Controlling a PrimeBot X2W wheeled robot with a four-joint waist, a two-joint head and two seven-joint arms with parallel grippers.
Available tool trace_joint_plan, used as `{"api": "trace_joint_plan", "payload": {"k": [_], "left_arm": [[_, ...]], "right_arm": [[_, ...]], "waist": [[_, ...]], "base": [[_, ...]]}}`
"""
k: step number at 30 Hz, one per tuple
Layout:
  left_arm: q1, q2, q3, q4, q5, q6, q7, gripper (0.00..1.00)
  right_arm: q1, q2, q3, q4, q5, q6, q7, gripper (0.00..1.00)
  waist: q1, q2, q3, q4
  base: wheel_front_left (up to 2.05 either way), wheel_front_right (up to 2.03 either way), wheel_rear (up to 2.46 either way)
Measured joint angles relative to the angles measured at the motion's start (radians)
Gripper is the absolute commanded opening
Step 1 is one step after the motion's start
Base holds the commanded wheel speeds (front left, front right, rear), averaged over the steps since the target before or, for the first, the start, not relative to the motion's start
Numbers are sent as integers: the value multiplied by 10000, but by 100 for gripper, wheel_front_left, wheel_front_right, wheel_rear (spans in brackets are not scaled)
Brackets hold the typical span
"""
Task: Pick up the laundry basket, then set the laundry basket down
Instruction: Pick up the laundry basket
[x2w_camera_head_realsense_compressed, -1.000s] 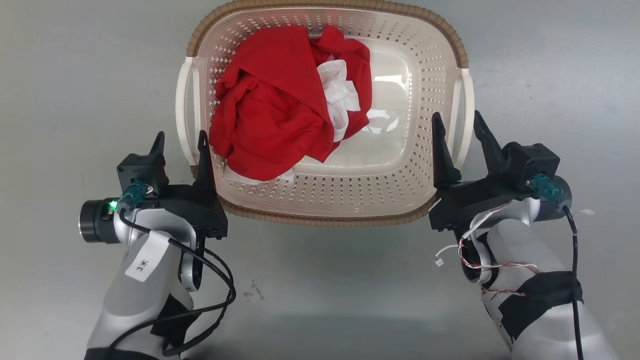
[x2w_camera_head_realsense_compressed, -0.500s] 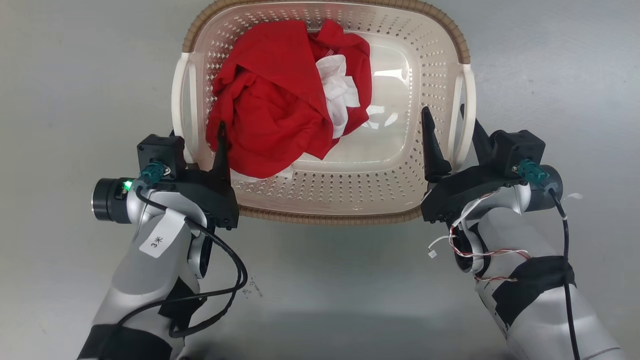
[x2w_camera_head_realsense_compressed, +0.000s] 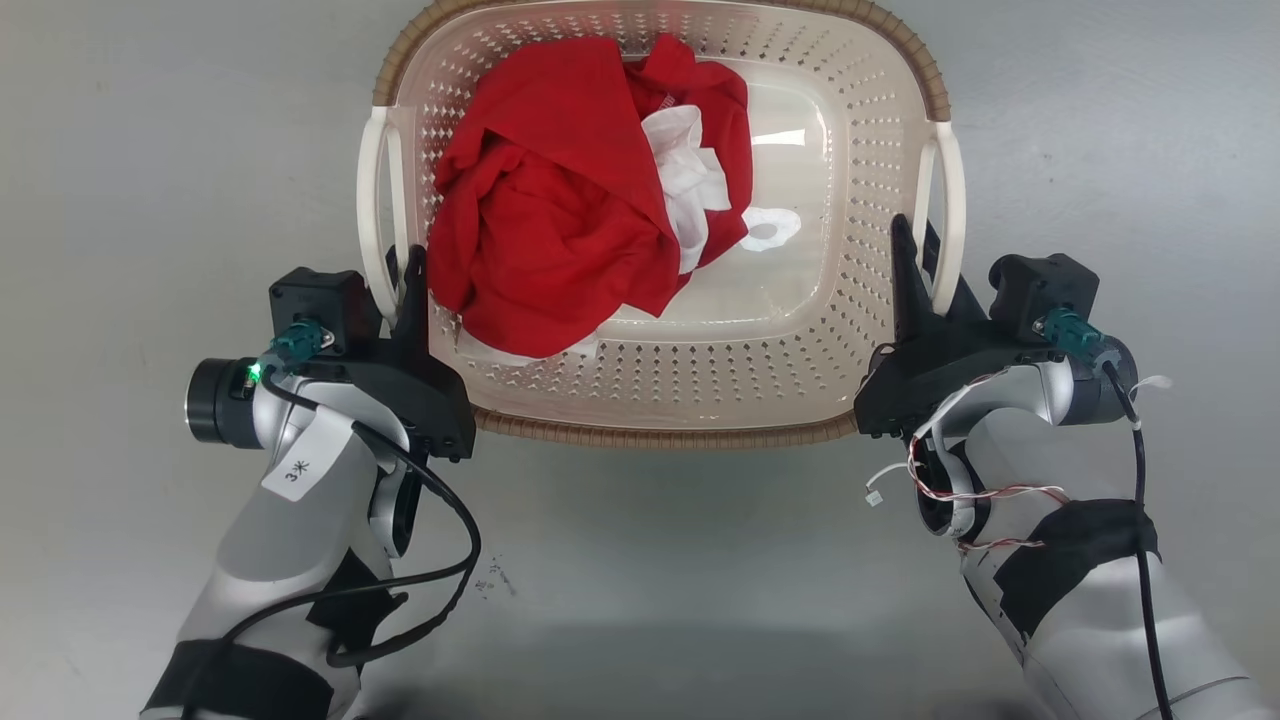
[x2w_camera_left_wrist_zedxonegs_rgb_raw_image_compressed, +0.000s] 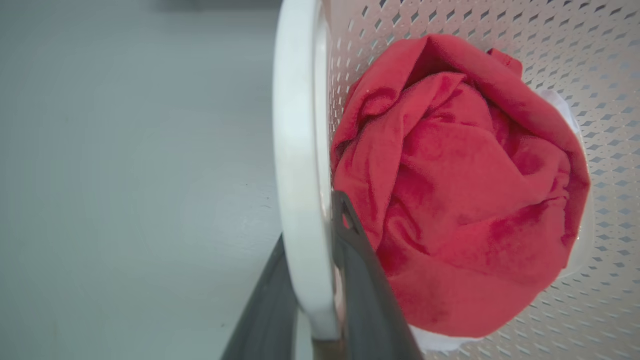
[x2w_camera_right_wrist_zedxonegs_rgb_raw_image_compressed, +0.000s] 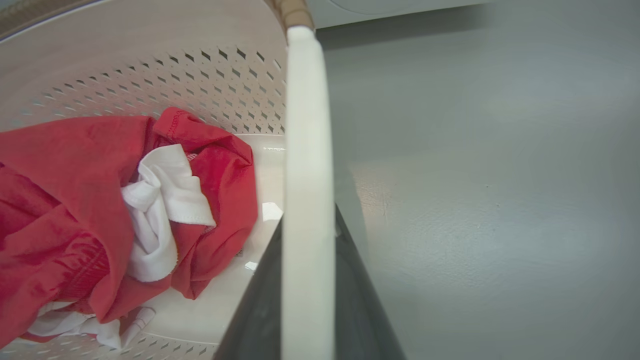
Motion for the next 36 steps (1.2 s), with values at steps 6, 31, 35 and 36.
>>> {"api": "trace_joint_plan", "payload": {"k": [6, 31, 35, 36], "left_arm": [[25, 2, -577, 136, -564, -2, 15, 0], [1534, 75, -2652, 134, -2892, 447, 15, 0], [1902, 69, -2801, 215, -3219, 468, 15, 0], [1975, 69, -2861, 238, -3283, 510, 15, 0]], "right_arm": [[-48, -69, 230, 368, 408, -2, 12, 0], [988, -36, 1438, 1804, 1714, -73, 12, 0], [1264, -2, 1661, 1864, 1988, -73, 13, 0], [1337, 4, 1724, 1877, 2096, -73, 13, 0]], "waist": [[0, 1, -228, -55], [0, 0, -2703, -213], [-1, 0, -3264, -222], [-1, 0, -3410, -224]], "base": [[0, 0, 0], [0, 0, 0], [0, 0, 0], [0, 0, 0]]}}
